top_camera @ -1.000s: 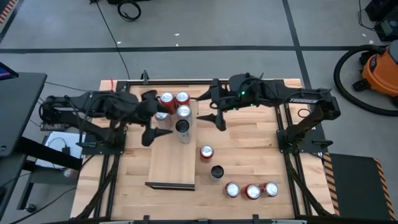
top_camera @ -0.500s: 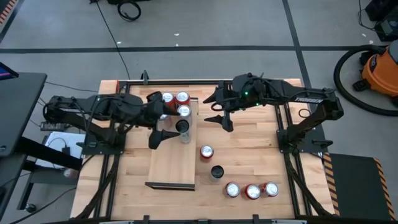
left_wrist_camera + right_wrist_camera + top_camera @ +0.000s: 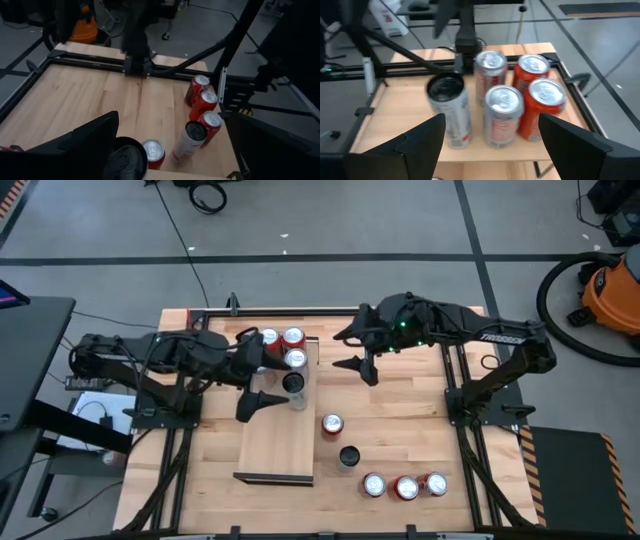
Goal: Pick and place cans onto a shelf
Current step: Put the top white-pink soda can on the shelf
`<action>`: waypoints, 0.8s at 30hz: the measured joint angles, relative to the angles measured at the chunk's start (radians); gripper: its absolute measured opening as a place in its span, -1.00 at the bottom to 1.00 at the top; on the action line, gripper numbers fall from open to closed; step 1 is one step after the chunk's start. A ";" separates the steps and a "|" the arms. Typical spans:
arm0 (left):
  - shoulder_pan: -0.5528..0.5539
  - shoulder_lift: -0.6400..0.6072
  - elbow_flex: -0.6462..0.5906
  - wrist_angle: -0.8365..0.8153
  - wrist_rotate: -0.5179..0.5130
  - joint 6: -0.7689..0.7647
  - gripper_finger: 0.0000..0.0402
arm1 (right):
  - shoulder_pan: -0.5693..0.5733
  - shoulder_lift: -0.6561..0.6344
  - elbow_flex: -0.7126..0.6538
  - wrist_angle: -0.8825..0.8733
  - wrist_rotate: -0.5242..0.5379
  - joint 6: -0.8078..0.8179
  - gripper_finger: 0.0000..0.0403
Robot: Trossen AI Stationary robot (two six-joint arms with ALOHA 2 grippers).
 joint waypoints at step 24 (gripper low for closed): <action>0.012 0.200 0.137 -0.221 -0.014 0.105 0.95 | -0.043 0.002 -0.007 -0.079 0.017 -0.010 0.61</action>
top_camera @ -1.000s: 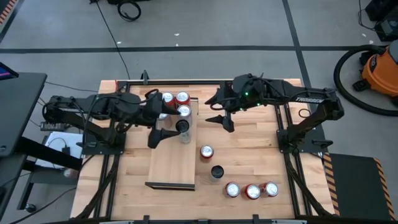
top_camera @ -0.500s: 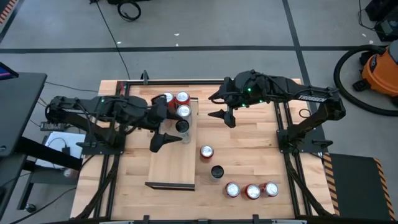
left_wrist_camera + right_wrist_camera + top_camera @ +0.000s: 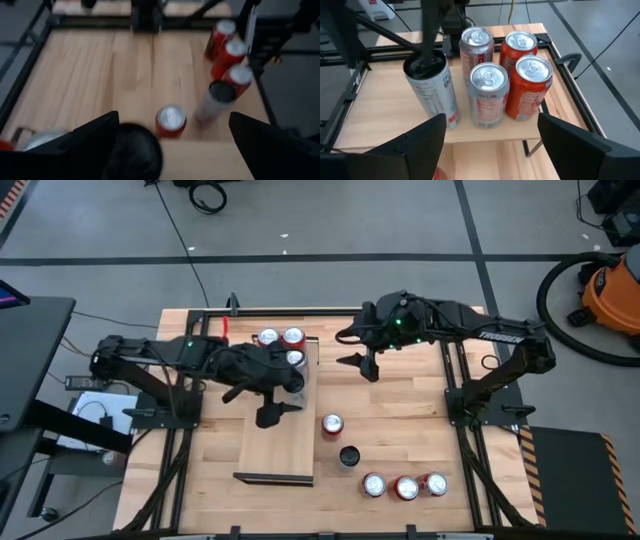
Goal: Pick and place cans onto a shelf
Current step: Put the top white-pink soda can on the shelf
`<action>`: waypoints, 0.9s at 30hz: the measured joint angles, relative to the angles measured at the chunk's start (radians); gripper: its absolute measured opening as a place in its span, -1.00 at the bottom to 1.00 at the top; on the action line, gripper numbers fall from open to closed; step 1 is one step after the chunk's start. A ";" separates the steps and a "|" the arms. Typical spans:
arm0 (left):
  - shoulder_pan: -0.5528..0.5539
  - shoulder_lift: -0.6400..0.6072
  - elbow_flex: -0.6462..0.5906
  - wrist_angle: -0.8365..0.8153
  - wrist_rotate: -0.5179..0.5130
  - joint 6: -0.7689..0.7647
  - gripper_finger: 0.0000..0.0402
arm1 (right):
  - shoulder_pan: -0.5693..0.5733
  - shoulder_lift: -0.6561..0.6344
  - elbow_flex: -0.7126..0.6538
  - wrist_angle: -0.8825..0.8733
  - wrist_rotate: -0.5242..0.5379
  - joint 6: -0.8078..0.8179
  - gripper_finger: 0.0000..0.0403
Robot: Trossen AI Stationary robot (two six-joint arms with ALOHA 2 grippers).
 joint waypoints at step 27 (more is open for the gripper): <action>0.104 0.010 0.001 -0.040 0.089 0.062 0.90 | 0.035 0.001 -0.071 0.143 0.010 -0.007 0.61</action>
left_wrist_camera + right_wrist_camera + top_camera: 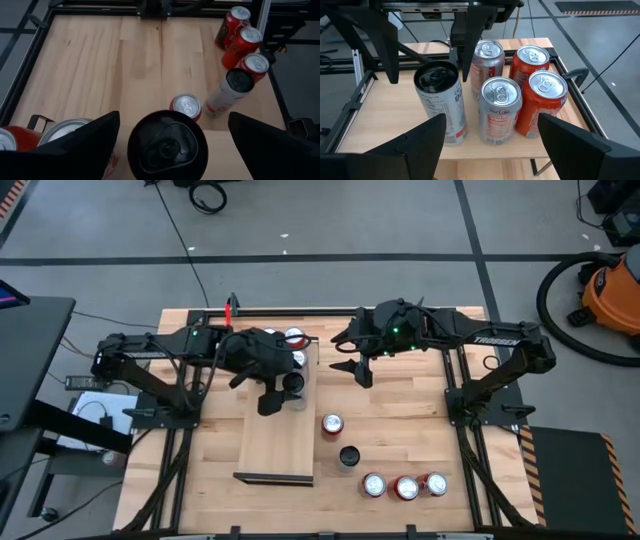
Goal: Pick and place cans onto a shelf
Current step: Put the top white-pink soda can on the shelf
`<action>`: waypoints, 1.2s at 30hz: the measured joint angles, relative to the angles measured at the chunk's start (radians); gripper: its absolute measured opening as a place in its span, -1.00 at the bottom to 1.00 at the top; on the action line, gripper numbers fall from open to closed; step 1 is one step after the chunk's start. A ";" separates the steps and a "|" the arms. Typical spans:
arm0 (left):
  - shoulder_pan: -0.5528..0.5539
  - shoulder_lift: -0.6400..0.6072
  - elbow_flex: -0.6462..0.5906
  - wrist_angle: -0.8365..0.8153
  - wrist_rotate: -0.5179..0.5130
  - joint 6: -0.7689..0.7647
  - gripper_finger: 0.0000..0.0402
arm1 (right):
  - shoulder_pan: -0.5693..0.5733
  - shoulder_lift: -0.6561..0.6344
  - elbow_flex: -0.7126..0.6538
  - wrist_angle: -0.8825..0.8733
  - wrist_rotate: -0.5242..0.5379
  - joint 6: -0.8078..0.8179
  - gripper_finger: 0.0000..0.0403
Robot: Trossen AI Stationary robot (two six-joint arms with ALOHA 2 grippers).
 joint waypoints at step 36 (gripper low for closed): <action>-0.006 0.069 0.001 -0.084 -0.009 -0.110 0.34 | 0.008 0.000 0.000 0.017 -0.012 -0.014 0.61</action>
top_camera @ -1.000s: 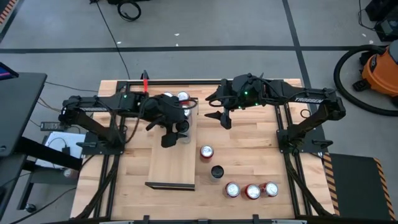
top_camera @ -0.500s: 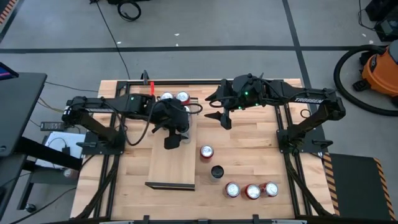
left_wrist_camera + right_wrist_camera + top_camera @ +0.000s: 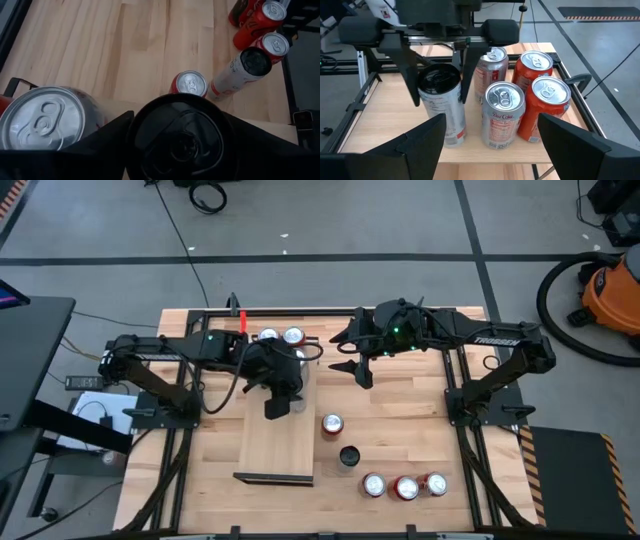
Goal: Pick and place cans onto a shelf
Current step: Put the top white-pink soda can on the shelf
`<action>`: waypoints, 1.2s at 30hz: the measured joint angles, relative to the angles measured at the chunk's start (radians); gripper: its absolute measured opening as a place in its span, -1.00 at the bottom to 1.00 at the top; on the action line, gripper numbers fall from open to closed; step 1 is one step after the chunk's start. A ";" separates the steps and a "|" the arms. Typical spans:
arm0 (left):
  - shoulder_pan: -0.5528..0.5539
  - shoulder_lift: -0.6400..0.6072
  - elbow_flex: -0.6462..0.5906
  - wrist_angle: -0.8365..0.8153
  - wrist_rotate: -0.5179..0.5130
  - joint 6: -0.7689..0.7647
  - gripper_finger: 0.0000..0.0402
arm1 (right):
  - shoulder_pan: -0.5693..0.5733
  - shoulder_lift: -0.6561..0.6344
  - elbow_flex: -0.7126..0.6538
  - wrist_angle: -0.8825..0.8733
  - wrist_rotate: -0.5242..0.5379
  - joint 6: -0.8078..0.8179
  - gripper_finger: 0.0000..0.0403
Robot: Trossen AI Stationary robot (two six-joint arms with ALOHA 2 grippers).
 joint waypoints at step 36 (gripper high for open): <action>-0.045 -0.214 -0.009 -0.212 -0.146 -0.047 0.35 | 0.021 -0.004 0.001 0.041 -0.034 0.003 0.61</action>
